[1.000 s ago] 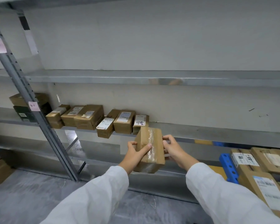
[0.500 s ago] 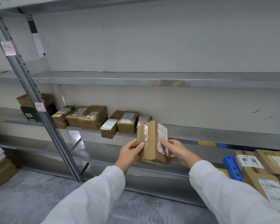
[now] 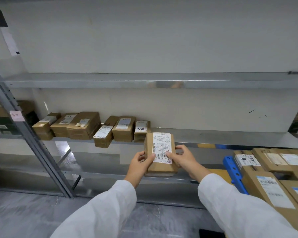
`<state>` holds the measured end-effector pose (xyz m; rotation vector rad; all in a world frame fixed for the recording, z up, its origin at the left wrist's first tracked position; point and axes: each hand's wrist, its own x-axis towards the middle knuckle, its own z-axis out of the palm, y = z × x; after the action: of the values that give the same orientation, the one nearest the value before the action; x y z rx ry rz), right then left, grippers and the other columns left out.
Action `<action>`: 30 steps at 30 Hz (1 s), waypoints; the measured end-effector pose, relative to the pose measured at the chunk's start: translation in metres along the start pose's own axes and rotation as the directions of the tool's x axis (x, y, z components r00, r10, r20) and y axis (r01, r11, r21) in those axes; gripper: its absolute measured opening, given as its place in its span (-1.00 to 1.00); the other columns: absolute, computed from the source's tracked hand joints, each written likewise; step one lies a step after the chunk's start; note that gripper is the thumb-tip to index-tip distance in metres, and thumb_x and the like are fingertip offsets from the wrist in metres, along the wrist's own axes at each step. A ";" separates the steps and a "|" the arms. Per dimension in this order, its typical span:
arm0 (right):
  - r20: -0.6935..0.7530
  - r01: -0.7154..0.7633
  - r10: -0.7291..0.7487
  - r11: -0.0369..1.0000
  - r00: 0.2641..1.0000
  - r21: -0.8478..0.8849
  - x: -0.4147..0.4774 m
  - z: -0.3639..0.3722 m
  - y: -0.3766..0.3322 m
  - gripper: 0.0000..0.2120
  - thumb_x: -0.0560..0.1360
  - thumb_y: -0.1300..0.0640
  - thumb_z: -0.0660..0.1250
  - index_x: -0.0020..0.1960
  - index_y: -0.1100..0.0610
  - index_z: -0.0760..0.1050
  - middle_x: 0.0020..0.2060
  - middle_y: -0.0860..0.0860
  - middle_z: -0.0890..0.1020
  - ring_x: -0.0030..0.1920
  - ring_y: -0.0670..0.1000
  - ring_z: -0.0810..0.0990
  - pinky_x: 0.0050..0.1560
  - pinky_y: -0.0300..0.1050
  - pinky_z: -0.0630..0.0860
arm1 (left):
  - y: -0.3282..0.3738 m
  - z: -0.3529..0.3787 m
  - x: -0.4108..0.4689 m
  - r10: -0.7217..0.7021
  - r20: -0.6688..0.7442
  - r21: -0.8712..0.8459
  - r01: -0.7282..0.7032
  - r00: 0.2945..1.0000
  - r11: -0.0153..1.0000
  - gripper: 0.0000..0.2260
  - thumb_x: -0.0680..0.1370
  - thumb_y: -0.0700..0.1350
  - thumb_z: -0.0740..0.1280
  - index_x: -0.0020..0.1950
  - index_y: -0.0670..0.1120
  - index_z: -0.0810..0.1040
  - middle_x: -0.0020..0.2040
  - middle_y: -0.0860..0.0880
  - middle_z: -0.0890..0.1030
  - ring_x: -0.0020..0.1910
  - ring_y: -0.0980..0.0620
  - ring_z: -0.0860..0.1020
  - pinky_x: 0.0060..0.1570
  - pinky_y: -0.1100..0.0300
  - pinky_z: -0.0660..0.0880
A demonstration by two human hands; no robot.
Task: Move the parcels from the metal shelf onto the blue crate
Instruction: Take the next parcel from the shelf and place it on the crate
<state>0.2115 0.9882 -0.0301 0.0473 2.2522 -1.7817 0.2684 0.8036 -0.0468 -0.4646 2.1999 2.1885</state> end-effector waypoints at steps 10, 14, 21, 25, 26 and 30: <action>-0.144 -0.018 0.007 0.997 0.990 -0.080 -0.010 -0.025 0.008 -0.62 0.47 -0.02 0.46 0.23 0.07 0.53 -0.05 -0.11 0.66 -0.05 -0.14 0.65 -0.17 -0.29 0.56 | 0.004 0.027 0.029 -0.002 0.154 0.069 -0.008 0.988 0.998 -0.50 0.48 0.04 0.48 0.36 -0.09 0.49 0.19 -0.07 0.58 0.12 -0.05 0.61 0.12 0.05 0.60; -0.264 -0.043 0.018 0.995 0.964 -0.089 -0.026 -0.053 0.008 -0.70 0.48 -0.01 0.44 0.18 0.02 0.53 -0.10 -0.17 0.65 -0.08 -0.18 0.64 -0.20 -0.32 0.55 | 0.011 0.060 0.037 0.020 0.250 0.115 -0.051 0.968 0.992 -0.47 0.47 0.08 0.47 0.39 -0.05 0.46 0.23 -0.05 0.55 0.12 -0.02 0.59 -0.04 0.21 0.60; -0.485 -0.075 0.066 0.997 0.872 0.001 -0.080 -0.106 0.031 -0.77 0.48 -0.01 0.45 0.12 -0.05 0.55 -0.06 -0.17 0.67 -0.08 -0.19 0.66 -0.16 -0.30 0.56 | 0.009 0.132 0.036 0.054 0.484 0.191 -0.166 0.874 0.967 -0.41 0.43 0.12 0.50 0.39 -0.06 0.47 0.22 -0.01 0.47 0.04 0.16 0.54 -0.14 0.37 0.49; -0.582 -0.114 0.122 0.992 0.804 0.051 -0.120 -0.136 0.048 -0.73 0.49 0.06 0.44 0.18 0.02 0.56 0.05 -0.03 0.68 0.02 -0.05 0.66 0.10 -0.05 0.60 | 0.003 0.180 0.014 0.034 0.610 0.217 -0.208 0.792 0.954 -0.44 0.44 0.13 0.48 0.38 -0.04 0.47 0.22 0.01 0.44 -0.02 0.23 0.50 -0.09 0.31 0.50; -0.608 -0.112 0.136 0.991 0.782 0.077 -0.130 -0.143 0.053 -0.75 0.50 0.09 0.44 0.17 0.04 0.56 0.02 -0.03 0.69 -0.02 -0.08 0.68 0.06 -0.09 0.62 | 0.003 0.191 0.007 0.039 0.636 0.218 -0.228 0.771 0.949 -0.45 0.45 0.14 0.48 0.37 -0.03 0.48 0.21 0.01 0.44 -0.04 0.24 0.50 -0.14 0.37 0.48; -0.687 -0.124 0.157 0.987 0.709 0.098 -0.168 -0.175 0.064 -0.81 0.50 0.11 0.43 0.10 0.02 0.54 -0.08 -0.10 0.67 -0.23 -0.26 0.65 -0.29 -0.38 0.54 | 0.002 0.235 -0.023 0.055 0.706 0.176 -0.250 0.706 0.952 -0.53 0.45 0.12 0.48 0.30 -0.04 0.53 0.11 0.10 0.50 -0.04 0.24 0.54 -0.19 0.43 0.48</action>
<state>0.3521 1.1948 -0.0159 1.0449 2.5664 -1.9381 0.2424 1.0383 -0.0464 0.5085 2.0510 1.6594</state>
